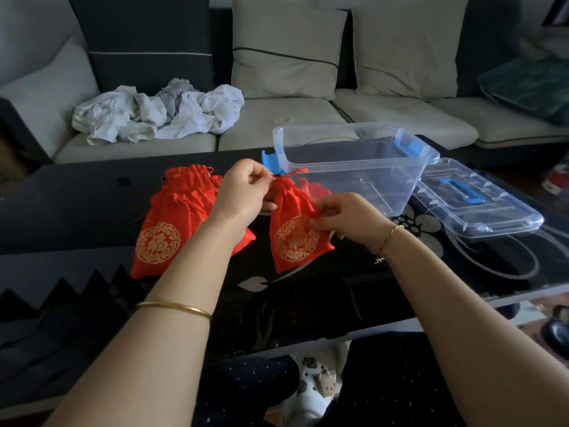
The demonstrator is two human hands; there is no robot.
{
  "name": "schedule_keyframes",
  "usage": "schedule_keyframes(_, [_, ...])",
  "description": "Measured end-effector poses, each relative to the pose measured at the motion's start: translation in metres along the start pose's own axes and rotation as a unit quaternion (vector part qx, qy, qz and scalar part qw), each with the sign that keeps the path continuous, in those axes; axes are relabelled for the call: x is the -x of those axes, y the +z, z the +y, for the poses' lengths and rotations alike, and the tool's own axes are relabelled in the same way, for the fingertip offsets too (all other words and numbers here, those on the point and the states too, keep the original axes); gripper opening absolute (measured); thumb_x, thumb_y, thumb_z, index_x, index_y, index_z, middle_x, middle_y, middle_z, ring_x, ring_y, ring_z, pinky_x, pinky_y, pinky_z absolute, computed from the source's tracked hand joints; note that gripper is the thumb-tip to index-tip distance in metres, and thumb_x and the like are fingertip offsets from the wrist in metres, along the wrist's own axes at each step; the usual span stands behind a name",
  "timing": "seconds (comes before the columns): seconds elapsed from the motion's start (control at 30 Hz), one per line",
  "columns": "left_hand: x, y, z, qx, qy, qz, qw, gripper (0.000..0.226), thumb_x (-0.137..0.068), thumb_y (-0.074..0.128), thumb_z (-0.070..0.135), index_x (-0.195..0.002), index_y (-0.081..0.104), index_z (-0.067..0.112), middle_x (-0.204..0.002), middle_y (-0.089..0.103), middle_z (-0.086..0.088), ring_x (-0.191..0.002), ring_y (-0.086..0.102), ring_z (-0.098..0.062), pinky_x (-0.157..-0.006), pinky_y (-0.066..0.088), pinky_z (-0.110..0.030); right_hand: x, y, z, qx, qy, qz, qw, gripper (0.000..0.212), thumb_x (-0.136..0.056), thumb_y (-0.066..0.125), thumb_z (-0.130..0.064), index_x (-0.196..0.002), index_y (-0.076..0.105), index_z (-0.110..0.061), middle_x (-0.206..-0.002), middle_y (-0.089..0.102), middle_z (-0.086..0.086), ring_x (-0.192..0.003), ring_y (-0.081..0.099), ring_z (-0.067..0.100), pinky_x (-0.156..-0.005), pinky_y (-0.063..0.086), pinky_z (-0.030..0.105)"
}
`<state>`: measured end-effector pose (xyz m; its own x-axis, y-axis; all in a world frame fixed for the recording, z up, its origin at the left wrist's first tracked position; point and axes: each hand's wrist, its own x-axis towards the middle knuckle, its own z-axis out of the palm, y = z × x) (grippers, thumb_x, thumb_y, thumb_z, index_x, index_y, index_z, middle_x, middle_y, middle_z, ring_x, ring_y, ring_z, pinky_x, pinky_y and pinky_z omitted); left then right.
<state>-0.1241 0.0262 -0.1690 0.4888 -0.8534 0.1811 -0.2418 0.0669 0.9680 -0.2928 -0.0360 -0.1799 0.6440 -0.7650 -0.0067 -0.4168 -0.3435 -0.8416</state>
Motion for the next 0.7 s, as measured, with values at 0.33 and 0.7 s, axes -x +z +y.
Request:
schedule_keyframes(0.33, [-0.04, 0.004, 0.014, 0.088, -0.08, 0.07, 0.99, 0.015, -0.09, 0.05, -0.001, -0.098, 0.056, 0.01, -0.087, 0.059, -0.005, -0.072, 0.061, -0.012, -0.058, 0.05, -0.022, -0.042, -0.066, -0.058, -0.021, -0.045, 0.21, 0.976, 0.011, -0.081, 0.067, -0.009, -0.092, 0.07, -0.009, -0.068, 0.059, -0.002, -0.053, 0.051, 0.003, -0.045, 0.041, 0.01])
schedule_keyframes(0.7, [-0.077, 0.006, -0.004, -0.03, -0.081, 0.075, 0.993, 0.018, -0.093, 0.046, 0.004, -0.102, 0.057, 0.014, -0.099, 0.06, -0.003, -0.08, 0.059, -0.012, -0.056, 0.045, -0.021, -0.165, -0.063, -0.024, 0.254, 0.231, -0.106, 0.933, 0.017, -0.093, 0.056, -0.022, -0.088, 0.057, -0.006, -0.061, 0.061, 0.002, -0.063, 0.049, 0.014, -0.052, 0.045, 0.016])
